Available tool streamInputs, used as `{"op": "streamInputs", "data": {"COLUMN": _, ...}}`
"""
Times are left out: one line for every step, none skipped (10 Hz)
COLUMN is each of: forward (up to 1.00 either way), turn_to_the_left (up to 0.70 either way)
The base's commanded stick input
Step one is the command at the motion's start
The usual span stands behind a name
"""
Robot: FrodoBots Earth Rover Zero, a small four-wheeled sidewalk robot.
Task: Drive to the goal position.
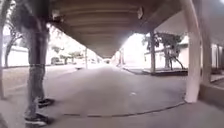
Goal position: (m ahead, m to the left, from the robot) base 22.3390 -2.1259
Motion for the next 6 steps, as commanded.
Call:
{"op": "streamInputs", "data": {"forward": 0.70, "turn_to_the_left": 0.00}}
{"op": "streamInputs", "data": {"forward": 0.70, "turn_to_the_left": 0.00}}
{"op": "streamInputs", "data": {"forward": 0.70, "turn_to_the_left": 0.00}}
{"op": "streamInputs", "data": {"forward": 0.70, "turn_to_the_left": 0.00}}
{"op": "streamInputs", "data": {"forward": 0.70, "turn_to_the_left": 0.00}}
{"op": "streamInputs", "data": {"forward": 0.70, "turn_to_the_left": 0.00}}
